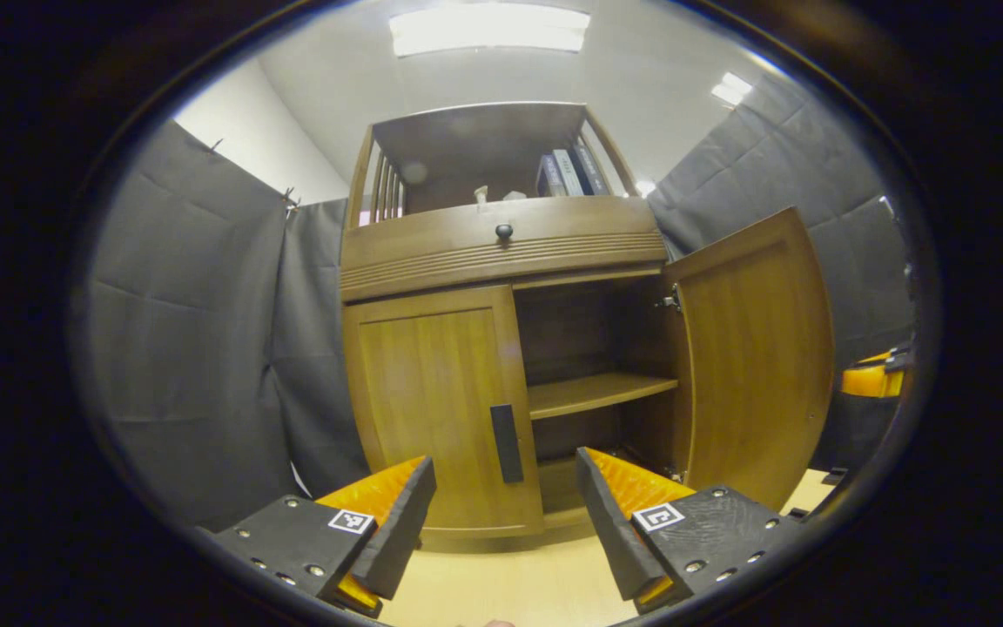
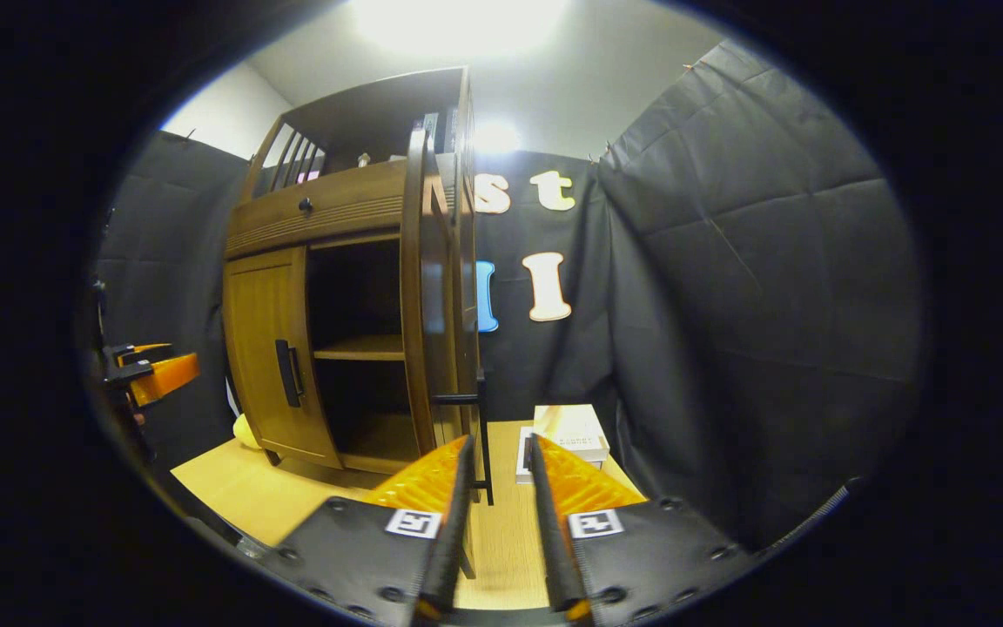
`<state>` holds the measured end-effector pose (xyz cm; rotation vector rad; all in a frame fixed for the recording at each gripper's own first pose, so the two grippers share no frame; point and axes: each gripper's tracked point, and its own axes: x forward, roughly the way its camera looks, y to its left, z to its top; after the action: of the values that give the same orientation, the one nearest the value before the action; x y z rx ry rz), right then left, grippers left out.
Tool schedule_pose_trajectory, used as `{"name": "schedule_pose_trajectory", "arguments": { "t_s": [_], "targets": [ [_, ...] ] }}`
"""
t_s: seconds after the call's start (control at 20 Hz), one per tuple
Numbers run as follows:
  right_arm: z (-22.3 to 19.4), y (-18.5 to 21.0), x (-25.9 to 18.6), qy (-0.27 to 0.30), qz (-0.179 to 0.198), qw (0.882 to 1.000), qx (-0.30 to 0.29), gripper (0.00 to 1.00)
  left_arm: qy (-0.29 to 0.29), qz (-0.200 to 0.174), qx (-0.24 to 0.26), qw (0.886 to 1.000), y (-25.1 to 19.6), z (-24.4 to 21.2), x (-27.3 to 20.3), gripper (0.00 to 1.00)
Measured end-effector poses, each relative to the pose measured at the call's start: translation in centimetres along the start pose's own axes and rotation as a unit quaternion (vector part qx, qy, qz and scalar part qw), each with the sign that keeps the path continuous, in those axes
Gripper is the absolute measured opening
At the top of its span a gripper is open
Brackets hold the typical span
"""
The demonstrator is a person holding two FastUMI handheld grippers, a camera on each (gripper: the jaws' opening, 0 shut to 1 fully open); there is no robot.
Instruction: Open the right door of the double-door shoe cabinet with the right hand, and open the left door with the left hand.
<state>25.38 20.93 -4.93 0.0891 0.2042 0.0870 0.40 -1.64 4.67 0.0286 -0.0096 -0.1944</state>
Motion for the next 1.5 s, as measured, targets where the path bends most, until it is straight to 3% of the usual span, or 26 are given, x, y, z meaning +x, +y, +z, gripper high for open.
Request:
{"name": "schedule_pose_trajectory", "arguments": {
  "t_s": [0.1, 0.15, 0.65, 0.7, 0.95, 1.0, 1.2, 1.35, 1.5],
  "targets": [
    [0.5, -0.8, 0.1, -0.014, -0.026, 1.000, 0.002, 1.00, 0.000, -0.004, -0.004, 1.000, -0.2, 0.2, 0.4, 0.94],
    [0.6, -1.1, 0.0, -0.017, -0.038, 0.999, 0.003, 0.92, 0.001, -0.005, -0.004, 1.000, -0.2, 0.1, 0.6, 0.94],
    [0.4, -3.3, -1.5, -0.012, -0.119, 0.993, -0.006, 0.96, 0.017, -0.007, -0.022, 1.000, -0.5, -0.7, 1.8, 0.94],
    [0.3, -3.4, -1.7, -0.010, -0.123, 0.992, -0.008, 0.92, 0.022, -0.007, -0.025, 0.999, -0.6, -0.8, 1.9, 0.94],
    [0.2, -3.8, -2.1, -0.001, -0.137, 0.990, -0.021, 0.96, 0.054, -0.011, -0.029, 0.998, -0.8, -2.2, 2.4, 0.90],
    [0.1, -3.8, -2.1, 0.001, -0.140, 0.990, -0.021, 0.96, 0.060, -0.012, -0.029, 0.998, -1.0, -2.5, 2.8, 0.94],
    [-0.2, -3.7, -2.4, 0.012, -0.144, 0.989, -0.024, 0.92, 0.079, -0.018, -0.035, 0.996, -1.2, -4.4, 3.6, 0.94],
    [-0.3, -3.8, -2.5, 0.016, -0.145, 0.989, -0.033, 0.96, 0.082, -0.024, -0.029, 0.996, -1.2, -4.1, 4.4, 0.94],
    [-0.2, -3.9, -2.6, 0.018, -0.149, 0.988, -0.038, 0.93, 0.082, -0.020, -0.027, 0.996, -1.0, -4.8, 5.0, 0.67]
  ]
}}
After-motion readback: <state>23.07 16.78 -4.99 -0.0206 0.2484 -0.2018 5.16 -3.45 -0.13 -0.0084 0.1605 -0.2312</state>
